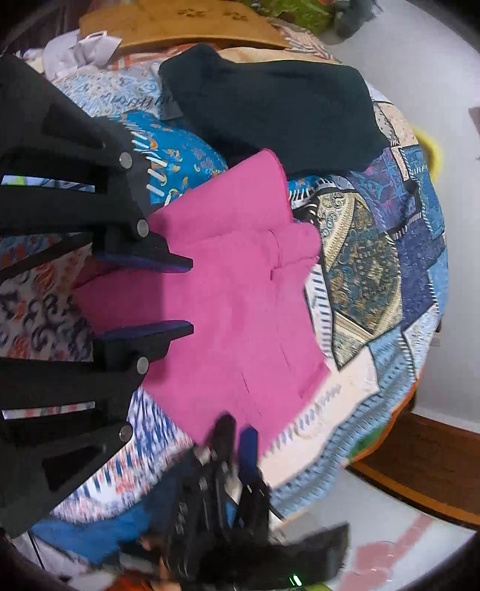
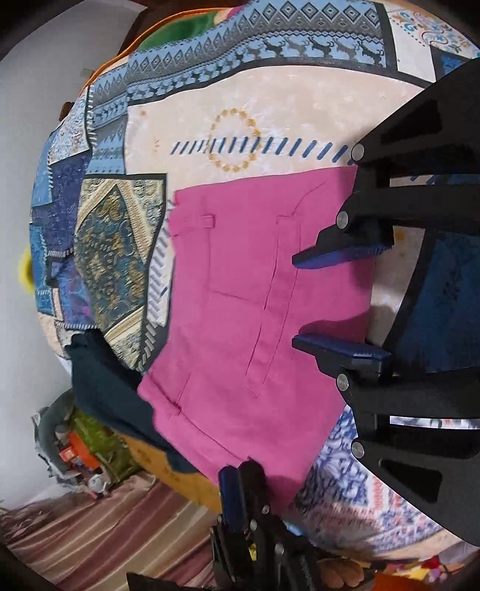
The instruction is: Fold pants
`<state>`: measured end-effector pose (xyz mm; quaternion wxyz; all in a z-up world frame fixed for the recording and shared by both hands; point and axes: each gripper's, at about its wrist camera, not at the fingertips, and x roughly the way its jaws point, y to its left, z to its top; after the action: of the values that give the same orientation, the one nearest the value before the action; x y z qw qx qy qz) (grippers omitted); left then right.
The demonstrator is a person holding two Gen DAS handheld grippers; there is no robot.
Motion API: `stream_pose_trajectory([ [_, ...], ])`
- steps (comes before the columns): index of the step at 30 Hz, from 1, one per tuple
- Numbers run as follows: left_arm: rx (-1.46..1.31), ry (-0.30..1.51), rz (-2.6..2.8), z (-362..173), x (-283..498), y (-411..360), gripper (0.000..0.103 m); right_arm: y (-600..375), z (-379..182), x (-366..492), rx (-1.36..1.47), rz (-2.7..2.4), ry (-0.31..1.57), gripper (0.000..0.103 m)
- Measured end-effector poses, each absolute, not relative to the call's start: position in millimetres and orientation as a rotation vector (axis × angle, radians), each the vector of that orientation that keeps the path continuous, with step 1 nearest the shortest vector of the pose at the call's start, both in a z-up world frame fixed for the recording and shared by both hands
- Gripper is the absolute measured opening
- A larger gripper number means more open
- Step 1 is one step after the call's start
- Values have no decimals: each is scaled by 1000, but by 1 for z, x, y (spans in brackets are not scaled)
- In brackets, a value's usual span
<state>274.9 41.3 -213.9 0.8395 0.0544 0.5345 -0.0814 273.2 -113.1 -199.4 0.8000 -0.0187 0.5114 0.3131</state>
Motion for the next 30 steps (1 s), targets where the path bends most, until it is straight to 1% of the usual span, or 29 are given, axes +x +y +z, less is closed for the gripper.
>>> stream_pose_trajectory([
  [1, 125, 1126, -169, -214, 275, 42, 31, -114, -199, 272, -49, 671, 1094, 31],
  [4, 143, 1125, -139, -214, 271, 48, 32, -117, -197, 268, -80, 667, 1087, 31],
  [6, 142, 1120, -131, -215, 266, 58, 40, -121, -196, 267, -88, 662, 1087, 31],
  [8, 127, 1116, -112, -214, 262, 69, 54, -127, -196, 267, -91, 650, 1089, 31],
  [10, 109, 1116, -96, -213, 258, 78, 56, -134, -198, 270, -70, 648, 1099, 31],
  [12, 85, 1119, -86, -212, 257, 88, 56, -140, -198, 272, -61, 631, 1110, 32],
  [13, 76, 1120, -79, -211, 257, 92, 56, -143, -198, 273, -65, 620, 1114, 34],
  [17, 61, 1123, -50, -204, 260, 102, 56, -154, -195, 276, -59, 608, 1138, 34],
  [19, 52, 1112, -35, -199, 264, 105, 56, -161, -188, 279, -48, 598, 1120, 35],
  [20, 44, 1107, -27, -197, 267, 106, 58, -163, -186, 281, -41, 593, 1111, 36],
  [21, 33, 1105, -23, -195, 270, 106, 60, -166, -182, 284, -29, 587, 1100, 39],
  [22, 13, 1103, -22, -193, 275, 107, 65, -168, -180, 288, -17, 579, 1090, 43],
  [23, -9, 1103, -23, -191, 278, 108, 70, -169, -178, 292, -7, 571, 1082, 45],
  [26, -83, 1099, -44, -188, 289, 107, 80, -168, -178, 306, 10, 557, 1073, 49],
  [28, -104, 1102, -57, -190, 296, 103, 83, -166, -184, 317, 19, 555, 1092, 50],
  [30, -93, 1123, -60, -199, 306, 97, 84, -162, -195, 330, 38, 554, 1135, 50],
])
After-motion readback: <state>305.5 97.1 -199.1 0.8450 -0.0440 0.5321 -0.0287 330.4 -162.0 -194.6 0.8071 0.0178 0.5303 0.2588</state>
